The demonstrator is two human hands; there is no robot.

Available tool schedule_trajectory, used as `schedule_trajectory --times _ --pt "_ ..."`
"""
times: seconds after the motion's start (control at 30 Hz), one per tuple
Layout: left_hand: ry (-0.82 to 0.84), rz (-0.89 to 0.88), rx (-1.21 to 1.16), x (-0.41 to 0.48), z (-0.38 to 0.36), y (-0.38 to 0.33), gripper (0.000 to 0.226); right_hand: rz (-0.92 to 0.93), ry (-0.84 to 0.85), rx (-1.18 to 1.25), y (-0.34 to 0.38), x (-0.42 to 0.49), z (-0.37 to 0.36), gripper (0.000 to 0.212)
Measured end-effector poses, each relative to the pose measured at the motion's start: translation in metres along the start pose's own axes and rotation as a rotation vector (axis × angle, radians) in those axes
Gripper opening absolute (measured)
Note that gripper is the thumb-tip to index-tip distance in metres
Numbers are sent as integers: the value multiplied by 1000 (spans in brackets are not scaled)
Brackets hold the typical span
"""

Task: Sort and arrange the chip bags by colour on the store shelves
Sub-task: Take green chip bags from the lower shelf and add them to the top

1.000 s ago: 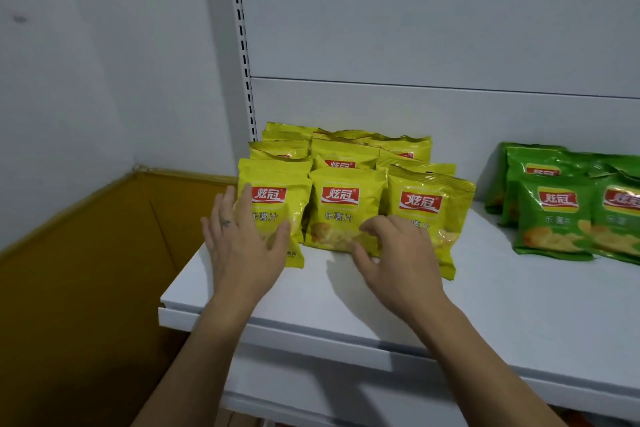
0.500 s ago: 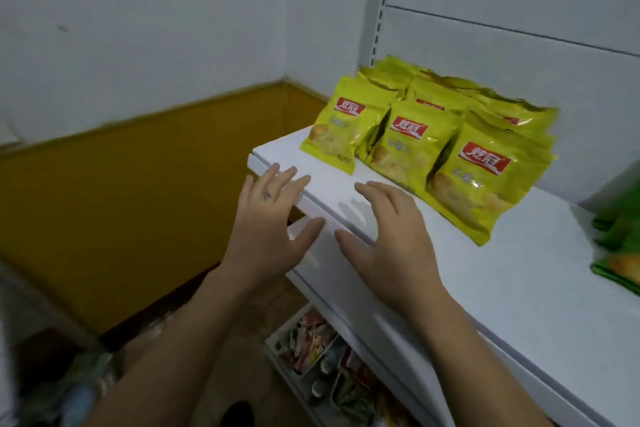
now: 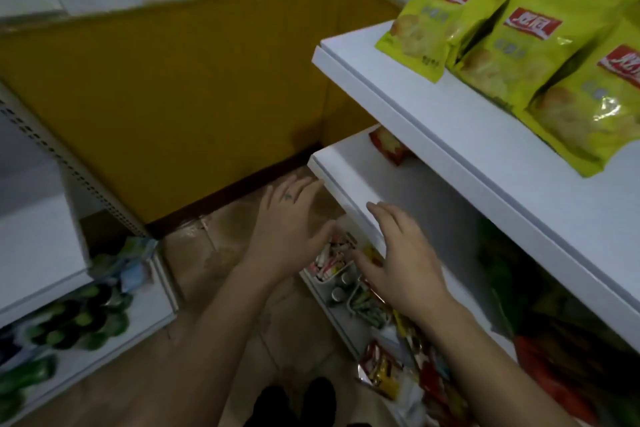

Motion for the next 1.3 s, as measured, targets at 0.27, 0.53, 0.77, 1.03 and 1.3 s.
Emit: schedule_trajectory --times 0.27,0.53,0.77,1.03,1.3 --pt "211 -90 -253 0 -108 -3 68 -387 83 -161 -84 -54 -57 70" --pt "433 -288 -295 -26 -211 -70 70 -690 -90 -287 -171 -133 -53 63" --pt "439 -360 -286 -35 -253 -118 67 -827 -188 -511 -231 -135 -24 60" --pt "406 -270 -370 -58 -248 -160 69 -667 -203 -549 -233 -116 -6 32" --pt "342 44 -540 -86 -179 -165 98 -628 -285 -8 -175 -153 39 18"
Point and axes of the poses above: each hand's wrist, its own x-axis towards the middle knuckle, its own z-axis out of the back of the hand, y = z × x, the point moved 6 cm from there along x, towards the middle knuckle, and after that the axes turned 3 degrees about -x, right-handed, at the moved point
